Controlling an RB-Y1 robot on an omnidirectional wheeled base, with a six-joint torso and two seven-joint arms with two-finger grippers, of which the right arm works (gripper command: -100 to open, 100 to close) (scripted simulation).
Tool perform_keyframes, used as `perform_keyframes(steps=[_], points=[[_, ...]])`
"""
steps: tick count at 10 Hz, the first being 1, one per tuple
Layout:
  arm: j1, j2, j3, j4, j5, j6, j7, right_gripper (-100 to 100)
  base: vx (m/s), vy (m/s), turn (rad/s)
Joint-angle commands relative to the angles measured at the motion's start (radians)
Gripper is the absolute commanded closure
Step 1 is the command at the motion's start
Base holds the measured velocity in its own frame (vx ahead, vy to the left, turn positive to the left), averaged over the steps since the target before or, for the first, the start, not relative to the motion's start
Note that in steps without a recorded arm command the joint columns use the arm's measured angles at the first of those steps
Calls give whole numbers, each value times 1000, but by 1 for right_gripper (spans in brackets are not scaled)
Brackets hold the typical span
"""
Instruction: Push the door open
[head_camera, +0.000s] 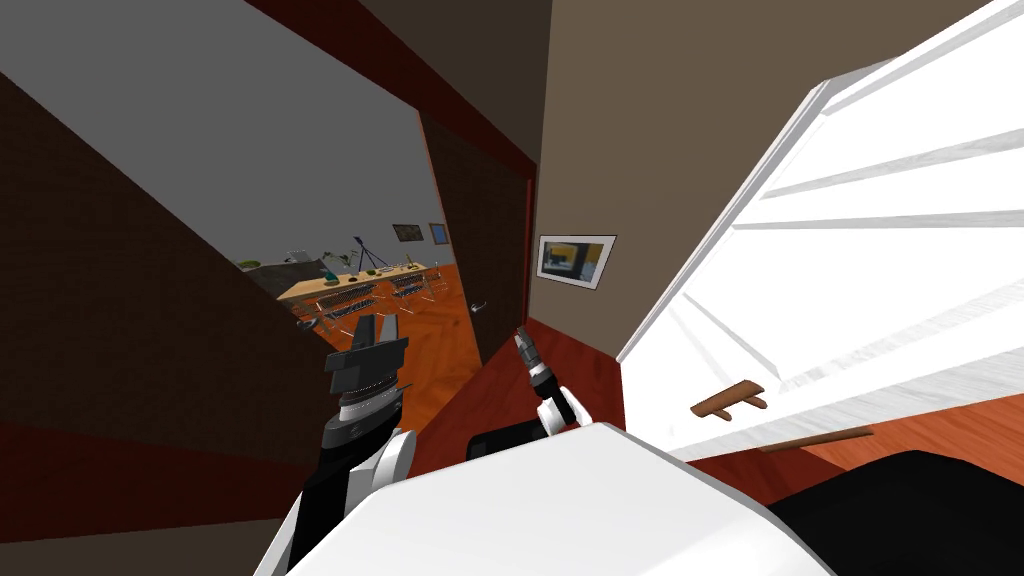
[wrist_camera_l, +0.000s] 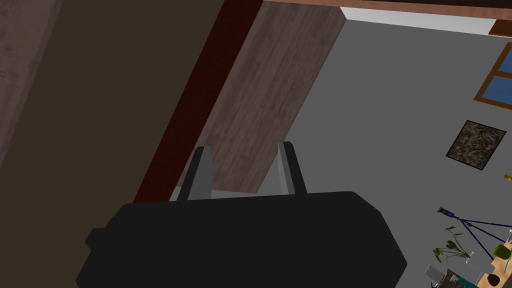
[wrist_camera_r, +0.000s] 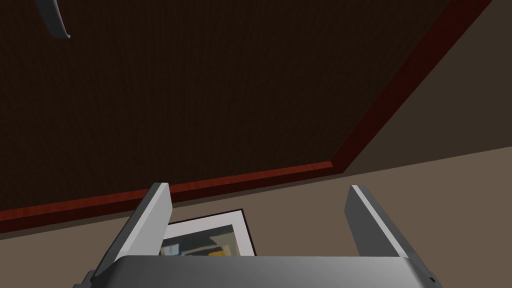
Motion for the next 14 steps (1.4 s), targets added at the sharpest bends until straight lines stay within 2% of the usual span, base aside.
perform_keyframes(steps=[1,7,8,14], points=[[-14,-2,33,44,-2,-10,-6,-100,161,-10,-40],[-56,-4,99,153,-8,-32,-19,-100,108,-2,-23],[-69,-4,121,189,-10,-40,-23,-100,153,0,-40],[-109,-4,184,292,-16,-61,-36,-100,110,2,-21]])
